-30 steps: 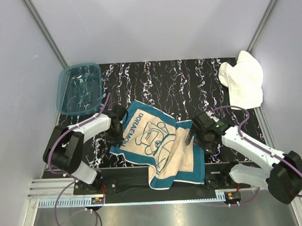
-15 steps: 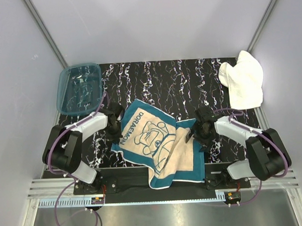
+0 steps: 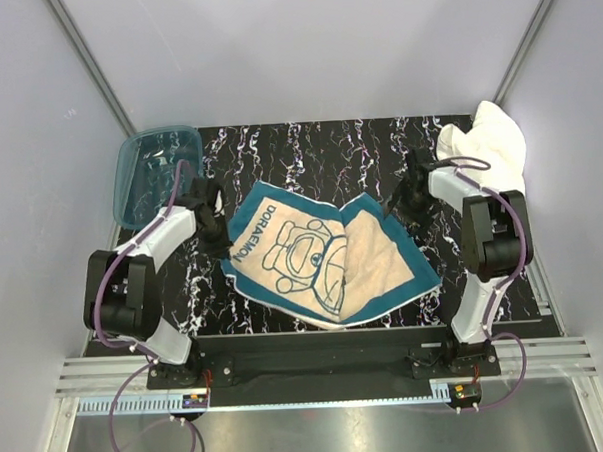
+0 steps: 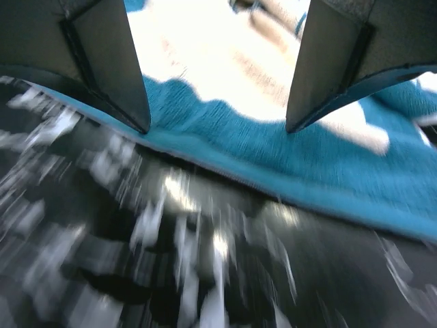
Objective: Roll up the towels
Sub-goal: Flatten the towel
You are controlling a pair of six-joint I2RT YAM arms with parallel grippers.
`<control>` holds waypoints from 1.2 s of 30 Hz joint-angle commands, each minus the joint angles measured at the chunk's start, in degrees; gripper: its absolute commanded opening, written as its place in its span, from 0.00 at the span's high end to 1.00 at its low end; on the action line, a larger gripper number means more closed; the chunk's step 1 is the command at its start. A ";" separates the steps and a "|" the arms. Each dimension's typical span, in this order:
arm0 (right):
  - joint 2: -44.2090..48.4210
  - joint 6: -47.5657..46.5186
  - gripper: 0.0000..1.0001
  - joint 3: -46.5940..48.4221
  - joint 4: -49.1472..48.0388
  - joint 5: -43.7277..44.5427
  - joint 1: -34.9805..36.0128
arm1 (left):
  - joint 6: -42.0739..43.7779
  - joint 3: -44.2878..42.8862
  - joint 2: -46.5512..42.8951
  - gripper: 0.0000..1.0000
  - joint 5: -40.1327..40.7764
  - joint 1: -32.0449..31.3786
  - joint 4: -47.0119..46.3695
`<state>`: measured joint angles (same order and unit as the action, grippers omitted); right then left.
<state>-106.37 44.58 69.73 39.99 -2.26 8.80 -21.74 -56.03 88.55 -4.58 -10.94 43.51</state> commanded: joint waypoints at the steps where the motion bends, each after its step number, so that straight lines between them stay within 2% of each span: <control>1: -2.88 -5.02 0.12 9.25 2.19 9.45 -4.04 | 1.79 -6.45 1.36 1.00 -1.57 1.01 0.43; 6: 0.71 -7.04 0.11 8.23 3.52 11.14 -6.95 | -0.06 -4.27 -1.54 1.00 -1.40 3.20 -1.05; 12: 12.05 -9.77 0.06 -0.99 5.10 12.71 -6.86 | -3.66 4.25 -7.60 1.00 -6.66 3.64 -4.47; 19: 20.41 -8.98 0.07 -12.86 5.71 11.14 -7.65 | -7.53 9.45 -13.49 1.00 -7.20 3.82 -6.42; 24: 23.92 -7.31 0.14 -19.01 5.45 7.20 -7.66 | -8.93 12.17 -16.65 1.00 -8.25 4.00 -7.29; 29: 24.10 -6.17 0.21 -19.72 6.16 4.82 -7.74 | -9.73 13.93 -17.89 1.00 -9.48 4.00 -8.61; 34: 24.02 -4.77 0.36 -22.27 5.19 2.97 -7.65 | -9.82 14.37 -18.24 1.00 -10.19 4.00 -9.14; 36: 23.66 -4.50 0.36 -23.93 4.31 2.35 -7.66 | -9.64 14.20 -18.15 1.00 -10.19 4.00 -9.23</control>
<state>-83.85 38.61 47.75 45.30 2.00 1.32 -30.74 -41.74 71.92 -12.78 -7.20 36.40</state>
